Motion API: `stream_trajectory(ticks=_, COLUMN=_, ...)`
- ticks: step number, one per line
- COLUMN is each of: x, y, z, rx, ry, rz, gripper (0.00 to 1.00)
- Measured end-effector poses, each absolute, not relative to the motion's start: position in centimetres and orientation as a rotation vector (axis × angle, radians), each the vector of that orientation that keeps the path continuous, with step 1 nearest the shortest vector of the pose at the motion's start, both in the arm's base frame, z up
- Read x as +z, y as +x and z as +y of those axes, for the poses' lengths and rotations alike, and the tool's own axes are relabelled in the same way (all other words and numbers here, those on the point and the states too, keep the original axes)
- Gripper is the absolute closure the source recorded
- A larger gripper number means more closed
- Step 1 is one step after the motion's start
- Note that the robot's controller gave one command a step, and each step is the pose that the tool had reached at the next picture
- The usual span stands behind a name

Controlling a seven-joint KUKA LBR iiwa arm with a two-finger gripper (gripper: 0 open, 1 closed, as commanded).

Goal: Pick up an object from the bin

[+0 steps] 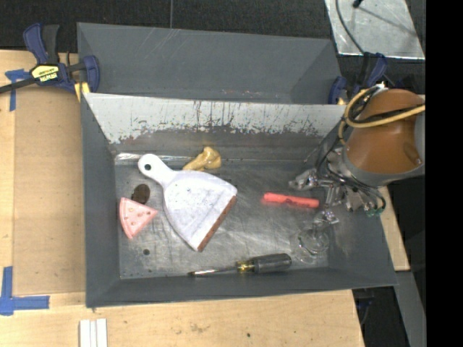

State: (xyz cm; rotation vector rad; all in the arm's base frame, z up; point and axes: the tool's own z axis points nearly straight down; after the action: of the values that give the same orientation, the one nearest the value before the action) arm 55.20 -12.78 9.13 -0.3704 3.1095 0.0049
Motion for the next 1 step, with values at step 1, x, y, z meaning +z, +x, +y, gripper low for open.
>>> stream_trajectory(ticks=1, x=7.66, y=59.59, z=-11.24, rx=-0.007, ry=-0.484, rz=3.085, gripper=1.00)
